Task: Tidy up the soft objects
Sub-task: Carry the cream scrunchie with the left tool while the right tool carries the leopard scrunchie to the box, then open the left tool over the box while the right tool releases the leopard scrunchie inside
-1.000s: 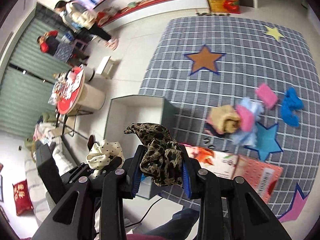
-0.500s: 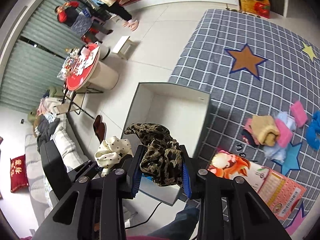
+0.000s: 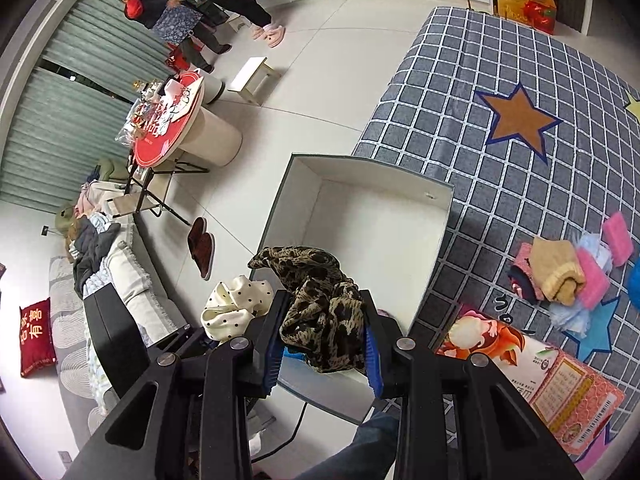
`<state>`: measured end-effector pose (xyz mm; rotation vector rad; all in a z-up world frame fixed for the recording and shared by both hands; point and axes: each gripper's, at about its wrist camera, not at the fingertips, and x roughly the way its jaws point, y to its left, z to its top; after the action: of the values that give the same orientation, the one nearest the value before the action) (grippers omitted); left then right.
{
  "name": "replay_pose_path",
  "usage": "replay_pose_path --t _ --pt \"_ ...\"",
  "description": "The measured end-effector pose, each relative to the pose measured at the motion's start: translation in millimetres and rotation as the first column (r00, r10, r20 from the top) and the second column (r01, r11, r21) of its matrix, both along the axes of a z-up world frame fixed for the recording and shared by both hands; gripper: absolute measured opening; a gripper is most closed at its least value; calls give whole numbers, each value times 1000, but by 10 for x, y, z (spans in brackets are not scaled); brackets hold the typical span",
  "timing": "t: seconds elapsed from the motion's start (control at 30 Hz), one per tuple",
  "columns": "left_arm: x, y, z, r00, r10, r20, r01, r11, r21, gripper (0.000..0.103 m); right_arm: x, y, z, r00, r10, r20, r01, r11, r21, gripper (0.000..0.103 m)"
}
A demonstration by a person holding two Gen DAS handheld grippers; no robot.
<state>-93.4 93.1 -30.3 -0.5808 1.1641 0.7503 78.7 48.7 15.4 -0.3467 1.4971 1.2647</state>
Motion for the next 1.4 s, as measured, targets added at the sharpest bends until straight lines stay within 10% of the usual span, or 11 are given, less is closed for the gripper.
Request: replay_pose_path --t 1.07,1.2,1.3,1.4 --pt "12 50 -147 1000 0 -24 0 1000 -21 26 -173 188 -151 994 76 80 -72 996 -52 35" --pt "4 30 -129 1000 -7 -13 7 1000 -8 64 -185 203 -183 994 89 70 -85 995 -58 40" --pt "-21 20 -98 1000 12 7 -12 1000 12 88 -167 200 -194 994 88 66 -84 994 -66 90" --pt "-69 29 -54 997 43 63 -44 999 14 103 -121 168 -150 994 76 82 -72 996 -56 103"
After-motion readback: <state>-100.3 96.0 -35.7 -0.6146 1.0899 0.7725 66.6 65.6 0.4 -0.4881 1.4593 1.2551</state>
